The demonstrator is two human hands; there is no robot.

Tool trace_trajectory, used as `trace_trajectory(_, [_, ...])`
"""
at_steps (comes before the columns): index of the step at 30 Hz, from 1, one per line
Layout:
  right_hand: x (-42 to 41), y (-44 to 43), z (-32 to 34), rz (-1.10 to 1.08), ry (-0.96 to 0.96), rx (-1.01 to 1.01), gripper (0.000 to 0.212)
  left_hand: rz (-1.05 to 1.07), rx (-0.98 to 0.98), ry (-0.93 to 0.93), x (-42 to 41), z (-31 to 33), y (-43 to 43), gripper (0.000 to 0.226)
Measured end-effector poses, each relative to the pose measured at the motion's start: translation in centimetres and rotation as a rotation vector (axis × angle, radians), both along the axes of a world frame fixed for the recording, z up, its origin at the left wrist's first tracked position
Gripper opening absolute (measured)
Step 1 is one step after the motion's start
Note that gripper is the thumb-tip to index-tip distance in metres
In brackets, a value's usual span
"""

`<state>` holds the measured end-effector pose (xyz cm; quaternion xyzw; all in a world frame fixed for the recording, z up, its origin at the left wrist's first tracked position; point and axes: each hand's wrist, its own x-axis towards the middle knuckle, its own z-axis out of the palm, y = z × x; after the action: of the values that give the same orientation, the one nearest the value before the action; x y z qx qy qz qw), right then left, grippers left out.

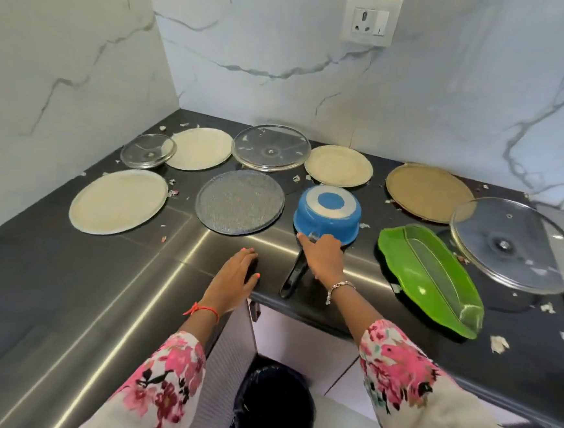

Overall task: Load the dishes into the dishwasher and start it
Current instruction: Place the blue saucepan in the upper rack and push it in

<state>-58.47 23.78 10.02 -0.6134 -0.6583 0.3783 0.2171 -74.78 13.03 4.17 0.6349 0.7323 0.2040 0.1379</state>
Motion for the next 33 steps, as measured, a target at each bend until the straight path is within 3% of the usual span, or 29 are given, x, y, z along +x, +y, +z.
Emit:
trace_trajectory(7, [-2.5,1.2,-1.5,0.039,-0.188,-0.049,0.025,-0.019,0.037,0.087,-1.8,-2.0,0.7,0.068])
trace_trajectory(10, [-2.6,1.7,-1.7,0.008,-0.134,-0.081,0.016,-0.013,0.048,0.070,-2.0,-2.2,0.7,0.067])
trace_trajectory(16, [-1.4,1.9,-1.7,-0.303,0.049,-0.084,0.030,-0.013,0.049,0.062,-1.9,-2.1,0.8,0.067])
trace_trajectory(24, [1.8,0.5,-1.7,-0.322,0.163,0.015,0.017,-0.016,0.006,0.092,-1.6,-1.9,0.6,0.073])
trace_trajectory(29, [4.6,-0.8,-0.6,-0.259,0.158,0.084,0.019,0.034,-0.045,0.064,0.2,-0.9,0.3,0.053])
trace_trajectory(33, [7.2,-3.1,0.1,-0.214,0.178,0.148,0.017,0.065,0.030,-0.013,3.3,0.3,-2.0,0.050])
